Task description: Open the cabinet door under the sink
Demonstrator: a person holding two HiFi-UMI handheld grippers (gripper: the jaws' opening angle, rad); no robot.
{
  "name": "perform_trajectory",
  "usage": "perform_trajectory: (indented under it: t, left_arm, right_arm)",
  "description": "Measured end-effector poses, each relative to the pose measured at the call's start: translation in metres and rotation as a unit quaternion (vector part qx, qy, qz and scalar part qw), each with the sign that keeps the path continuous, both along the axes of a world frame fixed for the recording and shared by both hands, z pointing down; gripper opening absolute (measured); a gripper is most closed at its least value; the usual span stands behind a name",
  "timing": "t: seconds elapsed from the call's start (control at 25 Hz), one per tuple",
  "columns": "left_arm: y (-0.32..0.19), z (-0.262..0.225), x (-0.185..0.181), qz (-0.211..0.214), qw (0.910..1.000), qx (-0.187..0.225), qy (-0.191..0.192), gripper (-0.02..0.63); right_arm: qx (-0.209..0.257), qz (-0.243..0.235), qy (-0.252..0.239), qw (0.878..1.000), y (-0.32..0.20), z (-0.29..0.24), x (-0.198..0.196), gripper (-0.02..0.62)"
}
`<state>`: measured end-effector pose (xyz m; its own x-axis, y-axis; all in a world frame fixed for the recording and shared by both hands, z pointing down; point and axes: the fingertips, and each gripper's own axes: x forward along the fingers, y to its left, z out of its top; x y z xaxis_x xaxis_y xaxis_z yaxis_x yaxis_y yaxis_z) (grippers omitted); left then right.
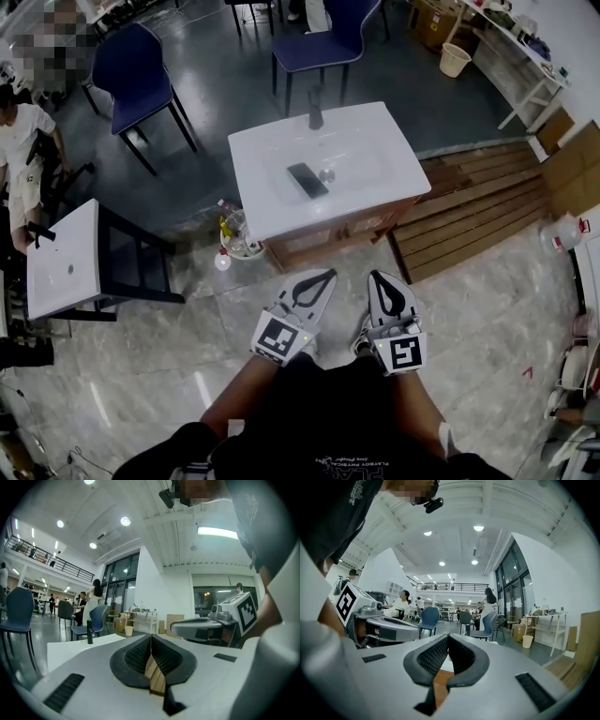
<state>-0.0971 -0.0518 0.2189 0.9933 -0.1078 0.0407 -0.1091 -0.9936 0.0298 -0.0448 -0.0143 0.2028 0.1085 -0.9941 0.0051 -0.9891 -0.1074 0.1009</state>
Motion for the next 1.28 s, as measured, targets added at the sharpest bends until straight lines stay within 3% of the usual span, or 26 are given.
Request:
perform_trajectory:
  t: [0.24, 0.48, 0.72, 1.04, 1.28]
  left_arm:
    - [-0.013, 0.005, 0.030, -0.058, 0.9983, -0.004, -0.002, 0.023]
    - [-0.014, 0.023, 0.081, -0.089, 0.9958, 0.004, -0.018, 0.023]
    - [-0.032, 0.056, 0.110, -0.158, 0.9867, -0.012, -0.037, 0.023]
    - [-0.059, 0.140, 0.131, -0.227, 0.9713, -0.062, -0.037, 0.023]
    - [-0.087, 0.222, 0.129, -0.257, 0.9603, -0.098, -0.044, 0.023]
  right_arm:
    - [0.002, -0.030, -0.004, 1.000, -0.013, 0.008, 0.037, 0.023]
    - [0.015, -0.068, -0.021, 0.997, -0.021, 0.018, 0.078, 0.023]
    - [0.000, -0.120, -0.045, 0.992, -0.048, 0.055, 0.099, 0.023]
    - [-0.063, -0.121, -0.073, 0.988, -0.071, 0.160, 0.130, 0.023]
    - [-0.080, -0.102, -0.081, 0.988, -0.102, 0.234, 0.136, 0.023]
